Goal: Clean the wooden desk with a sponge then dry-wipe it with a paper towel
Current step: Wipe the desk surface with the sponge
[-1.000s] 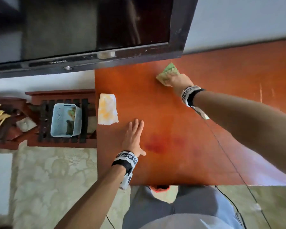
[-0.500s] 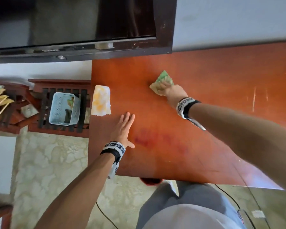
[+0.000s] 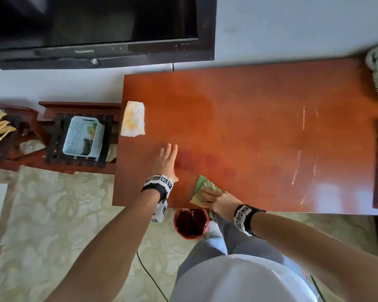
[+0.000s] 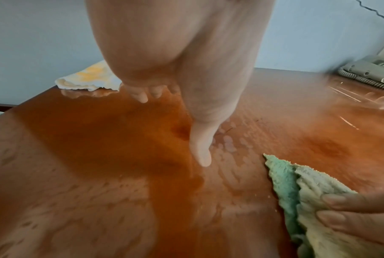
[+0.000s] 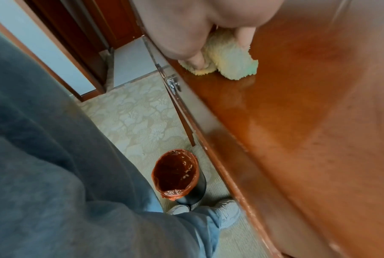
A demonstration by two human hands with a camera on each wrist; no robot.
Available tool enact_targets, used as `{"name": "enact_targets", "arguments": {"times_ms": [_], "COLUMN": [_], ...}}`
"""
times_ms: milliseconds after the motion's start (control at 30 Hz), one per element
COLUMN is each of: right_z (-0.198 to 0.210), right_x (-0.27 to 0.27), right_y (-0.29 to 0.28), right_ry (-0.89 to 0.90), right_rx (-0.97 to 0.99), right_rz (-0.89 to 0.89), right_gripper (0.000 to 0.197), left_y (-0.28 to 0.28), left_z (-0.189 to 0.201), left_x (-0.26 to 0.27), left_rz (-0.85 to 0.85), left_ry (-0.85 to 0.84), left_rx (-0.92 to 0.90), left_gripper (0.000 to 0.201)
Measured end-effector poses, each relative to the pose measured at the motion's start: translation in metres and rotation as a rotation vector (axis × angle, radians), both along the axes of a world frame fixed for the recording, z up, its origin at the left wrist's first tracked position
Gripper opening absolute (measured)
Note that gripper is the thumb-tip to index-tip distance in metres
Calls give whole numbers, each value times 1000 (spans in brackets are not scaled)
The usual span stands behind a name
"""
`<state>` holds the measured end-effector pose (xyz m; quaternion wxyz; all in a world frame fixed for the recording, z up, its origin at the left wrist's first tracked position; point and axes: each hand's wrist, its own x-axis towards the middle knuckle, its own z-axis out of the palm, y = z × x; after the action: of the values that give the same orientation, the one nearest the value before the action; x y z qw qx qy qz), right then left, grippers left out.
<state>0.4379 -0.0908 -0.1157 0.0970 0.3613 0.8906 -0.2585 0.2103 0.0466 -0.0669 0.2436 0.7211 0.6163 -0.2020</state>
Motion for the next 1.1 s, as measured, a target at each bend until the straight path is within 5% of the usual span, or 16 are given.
{"name": "enact_targets", "arguments": {"times_ms": [300, 567, 733, 967, 1100], "right_z": [27, 32, 23, 40, 39], "right_x": [-42, -79, -14, 121, 151], "right_y": [-15, 21, -14, -59, -59], "right_ry": [-68, -88, -102, -134, -140], "right_rx": [-47, -18, -44, -37, -27], "right_rz": [56, -192, -167, -348, -402], "right_gripper": [54, 58, 59, 73, 72], "left_y": [-80, -117, -119, -109, -113], "left_z": [-26, -24, -22, -21, -26], "left_x": [-39, -46, -20, 31, 34], "left_rz": [289, 253, 173, 96, 113], "left_ry": [-78, -41, -73, -36, -49], "left_rx": [20, 22, -18, -83, -63], "left_gripper": [114, 107, 122, 136, 137]}}
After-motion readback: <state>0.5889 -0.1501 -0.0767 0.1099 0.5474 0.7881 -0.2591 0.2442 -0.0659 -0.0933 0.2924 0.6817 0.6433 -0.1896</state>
